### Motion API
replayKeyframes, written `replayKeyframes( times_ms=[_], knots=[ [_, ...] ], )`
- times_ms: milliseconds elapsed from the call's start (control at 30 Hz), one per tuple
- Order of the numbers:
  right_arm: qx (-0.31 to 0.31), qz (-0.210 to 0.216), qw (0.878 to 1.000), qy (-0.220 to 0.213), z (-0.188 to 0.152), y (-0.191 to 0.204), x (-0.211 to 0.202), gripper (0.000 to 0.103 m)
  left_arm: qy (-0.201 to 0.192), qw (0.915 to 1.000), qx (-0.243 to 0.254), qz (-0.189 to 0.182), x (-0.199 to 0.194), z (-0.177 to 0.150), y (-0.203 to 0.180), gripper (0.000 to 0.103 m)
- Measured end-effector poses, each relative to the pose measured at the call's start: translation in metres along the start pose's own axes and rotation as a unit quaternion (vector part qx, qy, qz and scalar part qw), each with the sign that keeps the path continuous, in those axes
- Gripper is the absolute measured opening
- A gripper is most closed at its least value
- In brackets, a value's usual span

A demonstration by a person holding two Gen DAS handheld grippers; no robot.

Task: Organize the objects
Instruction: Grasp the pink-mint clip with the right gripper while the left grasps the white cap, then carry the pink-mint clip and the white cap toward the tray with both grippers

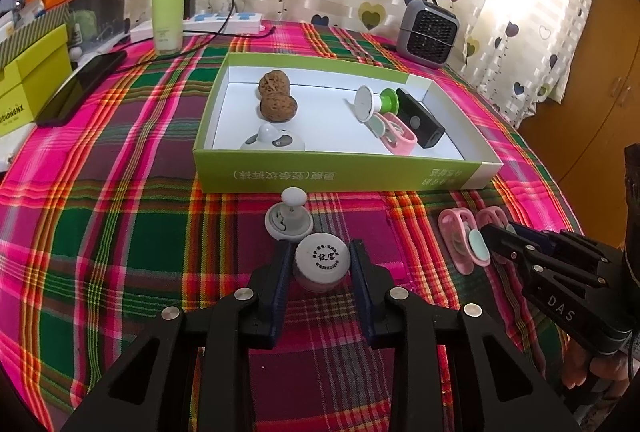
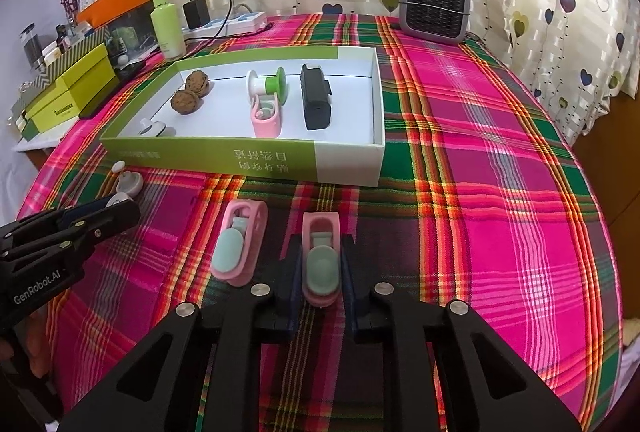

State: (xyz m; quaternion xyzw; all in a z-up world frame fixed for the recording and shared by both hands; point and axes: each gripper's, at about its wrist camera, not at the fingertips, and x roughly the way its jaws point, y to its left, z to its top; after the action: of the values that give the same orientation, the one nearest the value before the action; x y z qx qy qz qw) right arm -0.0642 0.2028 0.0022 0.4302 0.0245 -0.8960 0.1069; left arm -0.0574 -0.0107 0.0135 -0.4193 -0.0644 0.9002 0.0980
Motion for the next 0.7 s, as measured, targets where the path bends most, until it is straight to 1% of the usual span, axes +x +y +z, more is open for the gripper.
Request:
replayKeyframes(
  times_ms=[533, 700],
  knots=[
    [0.003, 0.008, 1.0, -0.006, -0.0012, 0.0028, -0.0059, 0.018, -0.008, 1.0, 0.004, -0.003, -0.0072, -0.0013, -0.0044, 0.027],
    [0.004, 0.01, 1.0, -0.004, -0.0021, 0.0033, -0.0057, 0.018, -0.008, 0.9999, 0.009, 0.002, -0.0089, -0.0025, -0.0072, 0.027]
  ],
)
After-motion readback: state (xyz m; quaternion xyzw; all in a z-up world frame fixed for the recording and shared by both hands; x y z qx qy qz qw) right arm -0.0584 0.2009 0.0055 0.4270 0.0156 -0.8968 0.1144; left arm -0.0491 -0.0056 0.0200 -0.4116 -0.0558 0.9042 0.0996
